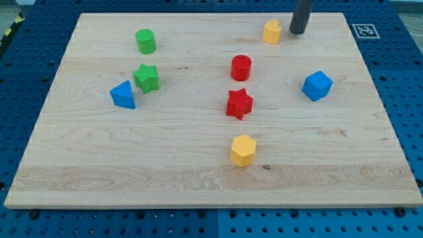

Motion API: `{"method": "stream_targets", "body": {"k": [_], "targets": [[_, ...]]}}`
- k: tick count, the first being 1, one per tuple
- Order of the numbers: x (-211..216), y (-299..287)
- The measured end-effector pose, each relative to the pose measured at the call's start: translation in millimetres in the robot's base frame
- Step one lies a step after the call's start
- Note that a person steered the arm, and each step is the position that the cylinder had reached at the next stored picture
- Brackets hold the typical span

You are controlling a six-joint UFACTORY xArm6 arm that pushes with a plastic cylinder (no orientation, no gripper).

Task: Place the yellow heart top of the red circle

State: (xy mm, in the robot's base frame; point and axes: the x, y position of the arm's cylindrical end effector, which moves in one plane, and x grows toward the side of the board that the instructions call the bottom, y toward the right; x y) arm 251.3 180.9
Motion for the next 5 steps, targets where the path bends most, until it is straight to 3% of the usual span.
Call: {"method": "stream_targets", "body": {"k": [5], "targets": [[-1,-112]]}}
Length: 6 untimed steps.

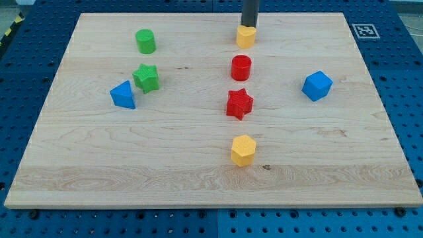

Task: Place the yellow heart top of the red circle

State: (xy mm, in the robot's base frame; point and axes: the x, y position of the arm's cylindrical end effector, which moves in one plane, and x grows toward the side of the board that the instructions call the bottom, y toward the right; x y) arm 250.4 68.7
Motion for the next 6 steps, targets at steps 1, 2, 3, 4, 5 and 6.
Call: {"method": "stream_targets", "body": {"k": [1,2,3,4,5,6], "targets": [[0,-2],[0,19],[-1,61],[-1,99],[20,109],[53,109]]}}
